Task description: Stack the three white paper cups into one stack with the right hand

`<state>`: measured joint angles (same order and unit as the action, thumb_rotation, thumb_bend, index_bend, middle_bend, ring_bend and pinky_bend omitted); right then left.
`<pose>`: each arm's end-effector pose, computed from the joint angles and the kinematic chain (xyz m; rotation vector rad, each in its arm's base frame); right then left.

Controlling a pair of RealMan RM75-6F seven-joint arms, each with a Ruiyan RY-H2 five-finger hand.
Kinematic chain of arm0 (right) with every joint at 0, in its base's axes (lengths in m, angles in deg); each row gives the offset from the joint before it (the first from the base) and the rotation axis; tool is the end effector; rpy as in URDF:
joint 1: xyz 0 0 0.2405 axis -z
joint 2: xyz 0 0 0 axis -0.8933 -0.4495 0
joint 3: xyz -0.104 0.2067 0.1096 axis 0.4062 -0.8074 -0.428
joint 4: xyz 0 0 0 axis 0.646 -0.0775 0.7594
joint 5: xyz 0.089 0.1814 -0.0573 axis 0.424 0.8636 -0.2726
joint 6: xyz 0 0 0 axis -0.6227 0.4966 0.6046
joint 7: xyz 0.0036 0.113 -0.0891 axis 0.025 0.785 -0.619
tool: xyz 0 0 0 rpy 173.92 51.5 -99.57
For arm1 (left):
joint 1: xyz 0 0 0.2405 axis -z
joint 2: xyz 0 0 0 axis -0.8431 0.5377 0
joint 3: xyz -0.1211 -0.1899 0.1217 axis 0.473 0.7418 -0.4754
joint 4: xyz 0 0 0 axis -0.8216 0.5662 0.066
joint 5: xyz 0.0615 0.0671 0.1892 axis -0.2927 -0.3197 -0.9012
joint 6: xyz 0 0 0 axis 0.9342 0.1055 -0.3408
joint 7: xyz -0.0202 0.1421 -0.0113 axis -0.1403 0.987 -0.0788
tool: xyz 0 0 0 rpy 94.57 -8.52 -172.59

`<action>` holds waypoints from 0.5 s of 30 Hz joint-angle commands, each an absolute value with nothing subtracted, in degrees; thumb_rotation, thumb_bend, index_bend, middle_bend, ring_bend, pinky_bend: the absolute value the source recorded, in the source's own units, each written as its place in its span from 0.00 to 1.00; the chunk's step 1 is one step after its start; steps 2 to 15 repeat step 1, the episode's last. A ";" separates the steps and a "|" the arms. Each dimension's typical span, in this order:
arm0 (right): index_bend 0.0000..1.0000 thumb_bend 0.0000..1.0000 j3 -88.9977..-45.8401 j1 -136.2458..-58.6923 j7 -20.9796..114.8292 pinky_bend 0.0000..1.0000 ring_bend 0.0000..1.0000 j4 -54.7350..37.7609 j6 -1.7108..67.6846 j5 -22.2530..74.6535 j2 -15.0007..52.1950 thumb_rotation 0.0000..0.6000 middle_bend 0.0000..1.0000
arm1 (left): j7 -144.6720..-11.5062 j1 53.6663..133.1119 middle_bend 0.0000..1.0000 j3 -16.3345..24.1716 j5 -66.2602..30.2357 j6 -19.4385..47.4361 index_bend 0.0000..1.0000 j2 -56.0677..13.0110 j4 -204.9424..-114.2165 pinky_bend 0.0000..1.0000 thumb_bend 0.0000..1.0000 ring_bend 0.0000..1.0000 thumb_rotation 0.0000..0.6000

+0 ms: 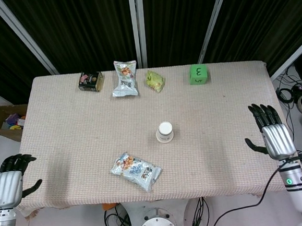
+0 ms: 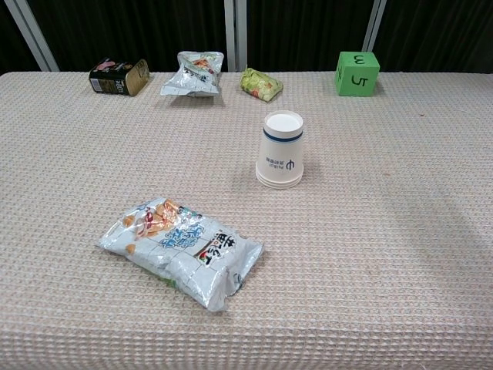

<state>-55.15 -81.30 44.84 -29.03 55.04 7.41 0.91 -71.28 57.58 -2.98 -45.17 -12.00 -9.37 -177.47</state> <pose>-0.2709 -0.2292 0.1417 1.4773 -0.8851 1.0286 -0.3113 0.1492 0.1300 -1.3484 -0.8636 -0.8697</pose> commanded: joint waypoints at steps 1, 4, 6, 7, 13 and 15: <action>0.00 0.20 -51.33 -75.67 51.45 0.00 0.00 -26.28 58.26 3.47 -0.53 1.00 0.07 | -70.49 57.70 0.25 -2.74 -45.39 -12.37 0.31 -9.36 -177.99 0.17 0.16 0.17 1.00; 0.00 0.20 -51.33 -75.67 51.45 0.00 0.00 -26.28 58.26 3.47 -0.53 1.00 0.07 | -70.49 57.70 0.25 -2.74 -45.39 -12.37 0.31 -9.36 -177.99 0.17 0.16 0.17 1.00; 0.00 0.20 -51.33 -75.67 51.45 0.00 0.00 -26.28 58.26 3.47 -0.53 1.00 0.07 | -70.49 57.70 0.25 -2.74 -45.39 -12.37 0.31 -9.36 -177.99 0.17 0.16 0.17 1.00; 0.00 0.20 -51.33 -75.67 51.45 0.00 0.00 -26.28 58.26 3.47 -0.53 1.00 0.07 | -70.49 57.70 0.25 -2.74 -45.39 -12.37 0.31 -9.36 -177.99 0.17 0.16 0.17 1.00; 0.00 0.20 -51.33 -75.67 51.45 0.00 0.00 -26.28 58.26 3.47 -0.53 1.00 0.07 | -70.49 57.70 0.25 -2.74 -45.39 -12.37 0.31 -9.36 -177.99 0.17 0.16 0.17 1.00; 0.00 0.20 -51.33 -75.67 51.45 0.00 0.00 -26.28 58.26 3.47 -0.53 1.00 0.07 | -70.49 57.70 0.25 -2.74 -45.39 -12.37 0.31 -9.36 -177.99 0.17 0.16 0.17 1.00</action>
